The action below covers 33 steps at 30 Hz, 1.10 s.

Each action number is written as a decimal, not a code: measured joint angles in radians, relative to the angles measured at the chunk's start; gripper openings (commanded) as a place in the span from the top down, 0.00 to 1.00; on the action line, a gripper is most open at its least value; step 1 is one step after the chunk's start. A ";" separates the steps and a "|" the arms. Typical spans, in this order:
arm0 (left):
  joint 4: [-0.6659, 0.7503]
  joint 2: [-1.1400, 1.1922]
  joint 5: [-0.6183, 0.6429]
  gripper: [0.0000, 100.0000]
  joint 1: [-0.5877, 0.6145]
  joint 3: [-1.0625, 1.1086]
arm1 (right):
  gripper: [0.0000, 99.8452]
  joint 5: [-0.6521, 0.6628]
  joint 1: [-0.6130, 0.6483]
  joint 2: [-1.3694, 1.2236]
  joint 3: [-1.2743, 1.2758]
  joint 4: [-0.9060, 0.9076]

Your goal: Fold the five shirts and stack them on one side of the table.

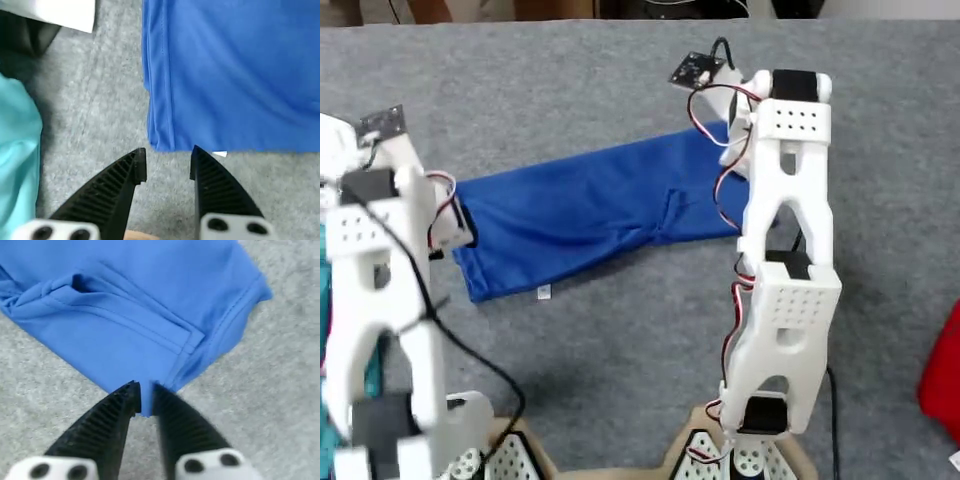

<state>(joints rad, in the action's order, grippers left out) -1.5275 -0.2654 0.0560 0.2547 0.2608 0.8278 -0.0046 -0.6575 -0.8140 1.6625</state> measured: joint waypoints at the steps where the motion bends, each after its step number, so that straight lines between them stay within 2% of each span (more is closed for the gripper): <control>1: 0.002 0.055 0.002 0.83 0.000 -0.029 | 0.99 0.000 0.000 -0.011 -0.018 -0.002; 11: 0.003 0.485 0.005 0.83 0.011 -0.313 | 0.99 0.002 -0.097 -0.250 -0.203 -0.084; 20: 0.003 0.600 0.005 0.83 0.037 -0.387 | 0.99 -0.023 -0.158 -0.420 -0.417 -0.087; 33: 0.060 0.806 0.005 0.83 0.072 -0.509 | 0.99 -0.023 -0.160 -0.445 -0.445 -0.087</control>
<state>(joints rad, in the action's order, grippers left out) -1.4676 0.5401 0.0606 0.3268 -0.2486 0.8048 -0.1642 -1.1024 -1.2589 1.5750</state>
